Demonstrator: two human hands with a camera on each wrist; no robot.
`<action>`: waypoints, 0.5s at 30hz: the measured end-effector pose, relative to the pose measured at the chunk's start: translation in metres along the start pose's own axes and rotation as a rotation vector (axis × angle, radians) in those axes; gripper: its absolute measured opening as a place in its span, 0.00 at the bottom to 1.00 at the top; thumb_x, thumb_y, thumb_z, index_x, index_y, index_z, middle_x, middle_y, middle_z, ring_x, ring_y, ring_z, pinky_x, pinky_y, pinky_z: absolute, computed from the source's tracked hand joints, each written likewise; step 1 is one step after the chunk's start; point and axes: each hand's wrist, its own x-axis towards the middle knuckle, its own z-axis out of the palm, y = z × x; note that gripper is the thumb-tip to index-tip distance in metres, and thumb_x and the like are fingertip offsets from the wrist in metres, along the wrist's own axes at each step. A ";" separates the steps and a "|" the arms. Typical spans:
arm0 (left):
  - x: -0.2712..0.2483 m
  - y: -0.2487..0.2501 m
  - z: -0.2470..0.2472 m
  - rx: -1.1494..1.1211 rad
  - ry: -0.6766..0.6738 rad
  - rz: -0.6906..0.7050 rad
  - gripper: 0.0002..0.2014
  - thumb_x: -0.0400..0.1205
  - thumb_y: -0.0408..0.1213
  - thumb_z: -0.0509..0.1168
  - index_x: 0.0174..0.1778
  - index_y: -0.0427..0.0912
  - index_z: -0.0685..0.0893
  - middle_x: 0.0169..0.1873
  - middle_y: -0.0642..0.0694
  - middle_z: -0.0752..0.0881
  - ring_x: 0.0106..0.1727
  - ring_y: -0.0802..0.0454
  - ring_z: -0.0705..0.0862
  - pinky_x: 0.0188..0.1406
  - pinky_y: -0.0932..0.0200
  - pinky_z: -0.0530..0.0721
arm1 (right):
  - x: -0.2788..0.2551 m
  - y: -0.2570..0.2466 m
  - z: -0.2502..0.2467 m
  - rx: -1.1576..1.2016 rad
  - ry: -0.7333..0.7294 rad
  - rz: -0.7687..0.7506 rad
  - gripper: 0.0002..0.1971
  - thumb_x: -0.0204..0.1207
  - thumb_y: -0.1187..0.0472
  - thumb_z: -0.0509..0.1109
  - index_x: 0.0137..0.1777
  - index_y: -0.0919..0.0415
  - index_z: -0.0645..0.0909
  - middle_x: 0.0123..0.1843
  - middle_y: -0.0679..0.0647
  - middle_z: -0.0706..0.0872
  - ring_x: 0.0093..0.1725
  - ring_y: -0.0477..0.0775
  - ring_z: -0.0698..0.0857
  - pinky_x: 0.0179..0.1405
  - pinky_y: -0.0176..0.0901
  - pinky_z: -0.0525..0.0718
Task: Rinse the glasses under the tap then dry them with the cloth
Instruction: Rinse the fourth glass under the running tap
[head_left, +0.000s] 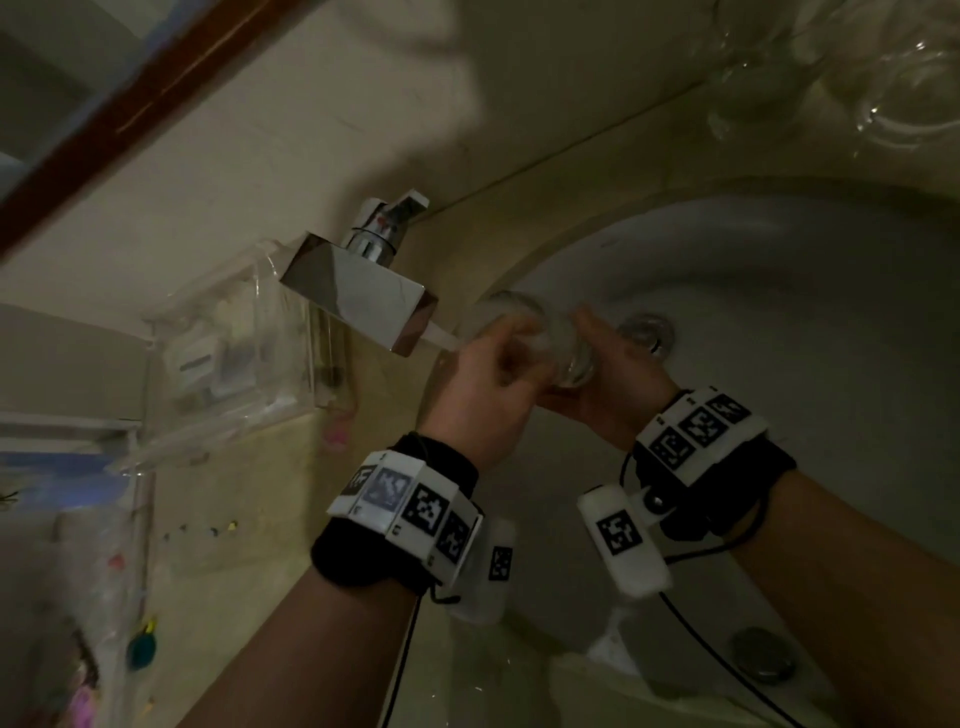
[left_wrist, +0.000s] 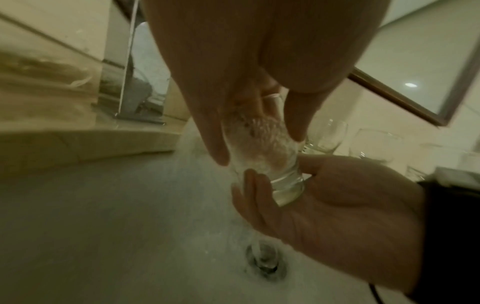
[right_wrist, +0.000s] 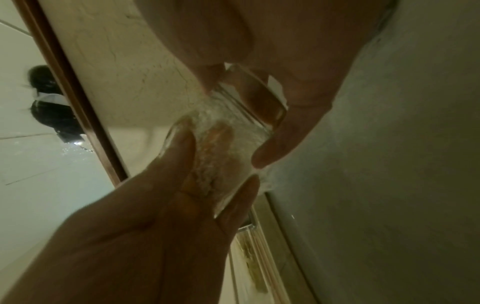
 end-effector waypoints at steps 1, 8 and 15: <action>-0.001 -0.001 0.000 0.032 -0.038 0.015 0.06 0.83 0.30 0.66 0.52 0.44 0.80 0.45 0.54 0.85 0.45 0.73 0.83 0.46 0.74 0.81 | -0.001 -0.001 0.000 -0.004 -0.005 0.010 0.29 0.84 0.40 0.48 0.73 0.60 0.75 0.69 0.62 0.82 0.68 0.62 0.80 0.68 0.61 0.75; 0.000 -0.002 0.001 -0.008 0.045 -0.047 0.12 0.77 0.30 0.73 0.34 0.52 0.83 0.33 0.58 0.85 0.33 0.71 0.82 0.36 0.76 0.77 | -0.009 -0.009 0.001 0.111 -0.127 0.005 0.31 0.70 0.56 0.59 0.72 0.70 0.73 0.72 0.69 0.76 0.71 0.68 0.76 0.71 0.59 0.71; 0.000 -0.001 -0.003 0.012 -0.085 -0.031 0.08 0.81 0.29 0.68 0.54 0.43 0.83 0.48 0.56 0.85 0.47 0.68 0.83 0.49 0.78 0.79 | 0.000 -0.001 0.000 -0.017 -0.030 0.035 0.29 0.83 0.40 0.51 0.71 0.59 0.77 0.67 0.57 0.84 0.63 0.56 0.84 0.55 0.48 0.84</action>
